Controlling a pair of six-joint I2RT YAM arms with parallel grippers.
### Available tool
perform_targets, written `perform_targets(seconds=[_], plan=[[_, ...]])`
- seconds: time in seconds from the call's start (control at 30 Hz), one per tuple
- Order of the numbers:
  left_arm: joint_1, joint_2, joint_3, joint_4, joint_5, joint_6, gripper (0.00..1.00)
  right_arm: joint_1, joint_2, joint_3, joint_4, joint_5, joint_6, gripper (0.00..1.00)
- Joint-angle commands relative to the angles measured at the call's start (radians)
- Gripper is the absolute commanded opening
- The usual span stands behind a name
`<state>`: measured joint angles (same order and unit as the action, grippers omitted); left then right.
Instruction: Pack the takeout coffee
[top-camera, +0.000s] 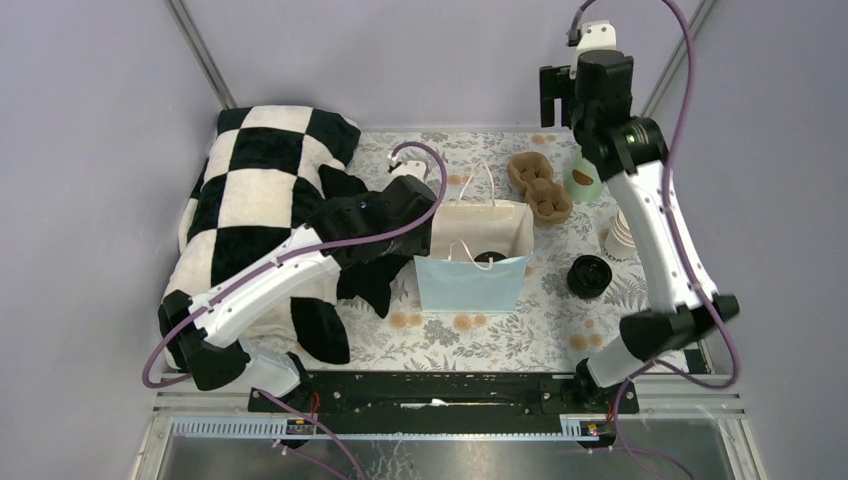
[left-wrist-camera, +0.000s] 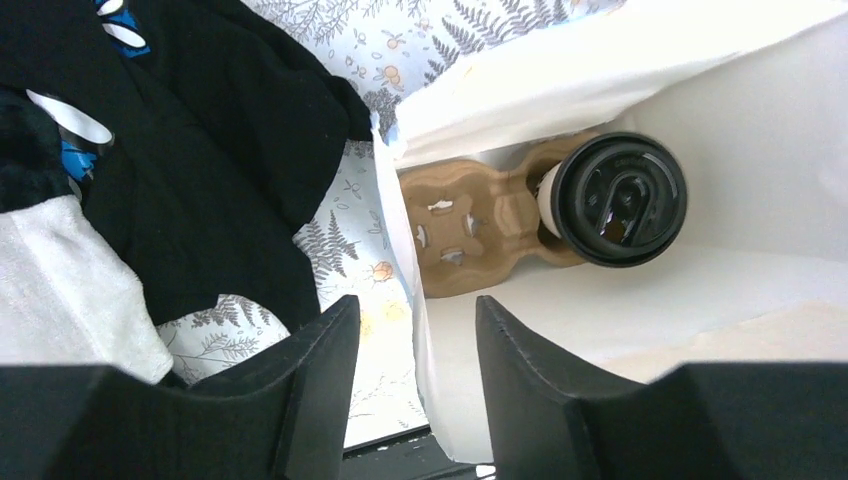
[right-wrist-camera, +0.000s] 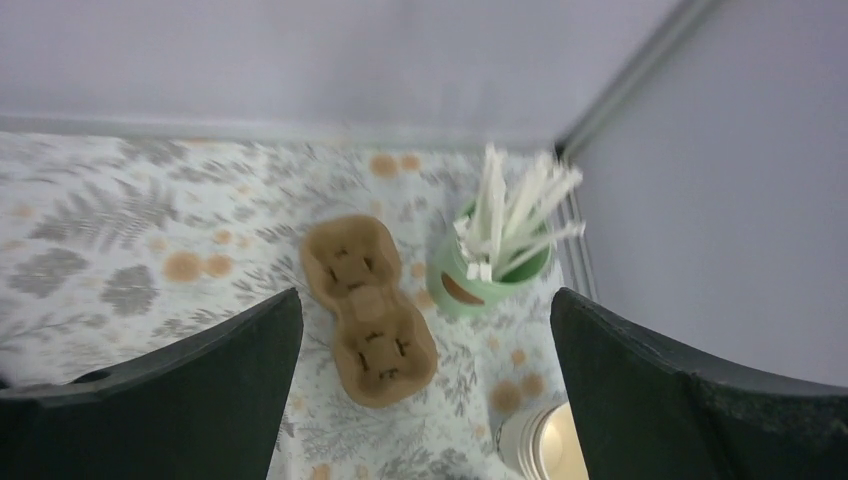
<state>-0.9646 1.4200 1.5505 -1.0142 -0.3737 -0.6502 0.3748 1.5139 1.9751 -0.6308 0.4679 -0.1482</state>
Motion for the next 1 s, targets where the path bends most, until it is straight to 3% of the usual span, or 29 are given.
perform_targets(seconds=[0.0,0.1,0.17,0.27,0.43,0.47,0.67,0.77,0.97], plan=[[0.015,-0.022,0.106,-0.018,-0.011,0.051,0.56,-0.157,0.098,0.012,-0.067,-0.100,0.181,1.00],[0.022,-0.032,0.156,-0.018,-0.013,0.102,0.70,-0.229,0.170,0.004,-0.070,-0.132,0.200,0.99],[0.025,-0.040,0.191,-0.018,-0.018,0.135,0.76,-0.279,0.221,0.020,-0.073,-0.156,0.224,0.90],[0.028,-0.050,0.232,-0.018,-0.041,0.191,0.81,-0.339,0.311,0.087,-0.081,-0.229,0.248,0.74],[0.034,-0.061,0.263,-0.018,-0.093,0.252,0.84,-0.344,0.421,0.186,-0.087,-0.254,0.221,0.40],[0.035,-0.061,0.265,-0.018,-0.100,0.259,0.84,-0.344,0.440,0.202,-0.090,-0.259,0.219,0.37],[0.042,-0.051,0.265,-0.018,-0.093,0.281,0.85,-0.321,0.501,0.207,-0.094,-0.246,0.218,0.40],[0.046,-0.045,0.268,-0.018,-0.086,0.290,0.85,-0.316,0.520,0.209,-0.084,-0.245,0.225,0.34],[0.056,-0.027,0.278,-0.020,-0.071,0.297,0.86,-0.294,0.571,0.243,-0.086,-0.204,0.216,0.33]])
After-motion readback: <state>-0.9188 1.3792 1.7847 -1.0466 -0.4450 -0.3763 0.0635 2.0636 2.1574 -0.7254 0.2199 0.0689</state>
